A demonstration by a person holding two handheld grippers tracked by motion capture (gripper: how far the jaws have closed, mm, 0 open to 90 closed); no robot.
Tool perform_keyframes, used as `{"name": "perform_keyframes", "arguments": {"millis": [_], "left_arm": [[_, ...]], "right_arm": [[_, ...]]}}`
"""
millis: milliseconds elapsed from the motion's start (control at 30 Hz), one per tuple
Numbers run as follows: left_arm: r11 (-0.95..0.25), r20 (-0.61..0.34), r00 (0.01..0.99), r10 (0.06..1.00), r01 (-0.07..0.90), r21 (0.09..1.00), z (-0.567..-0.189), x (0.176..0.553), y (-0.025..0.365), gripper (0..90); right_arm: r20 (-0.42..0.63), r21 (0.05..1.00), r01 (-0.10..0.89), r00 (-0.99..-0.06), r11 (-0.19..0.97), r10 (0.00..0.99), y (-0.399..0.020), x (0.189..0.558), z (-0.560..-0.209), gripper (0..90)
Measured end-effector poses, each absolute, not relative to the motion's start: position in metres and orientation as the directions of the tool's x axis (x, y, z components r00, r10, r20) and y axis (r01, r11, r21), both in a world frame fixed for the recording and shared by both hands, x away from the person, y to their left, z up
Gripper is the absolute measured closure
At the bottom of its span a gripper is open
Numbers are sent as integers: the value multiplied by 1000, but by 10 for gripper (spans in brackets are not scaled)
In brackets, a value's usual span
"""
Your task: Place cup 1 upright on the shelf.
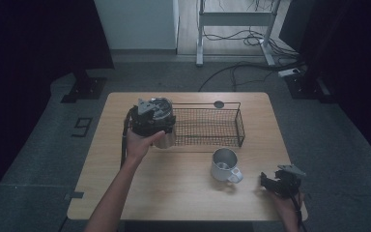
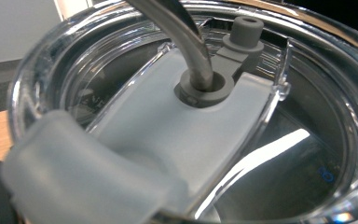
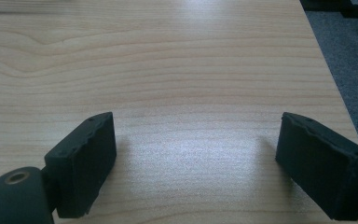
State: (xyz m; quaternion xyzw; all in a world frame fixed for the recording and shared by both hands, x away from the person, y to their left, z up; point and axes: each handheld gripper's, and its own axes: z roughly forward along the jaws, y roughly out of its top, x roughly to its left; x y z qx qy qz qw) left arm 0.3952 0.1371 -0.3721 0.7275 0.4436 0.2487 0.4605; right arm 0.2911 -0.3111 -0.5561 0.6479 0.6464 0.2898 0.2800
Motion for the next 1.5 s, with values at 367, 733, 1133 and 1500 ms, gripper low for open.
{"name": "perform_keyframes", "arguments": {"millis": [367, 733, 1133, 1500], "left_arm": [[-195, -43, 503, 863, 412, 890, -373, 408, 126, 40], [-202, -44, 519, 854, 408, 890, -371, 417, 116, 40], [-202, -41, 525, 850, 398, 895, -363, 426, 111, 40], [-205, -33, 521, 853, 393, 896, -358, 434, 107, 40]], "right_arm": [[14, 738, 675, -3, -8, 1000, -311, 291, -556, 123], [13, 738, 675, -3, -8, 1000, -311, 291, -556, 123], [13, 738, 675, -3, -8, 1000, -311, 291, -556, 123], [14, 739, 674, -2, -9, 1000, -312, 291, -556, 126]]}}
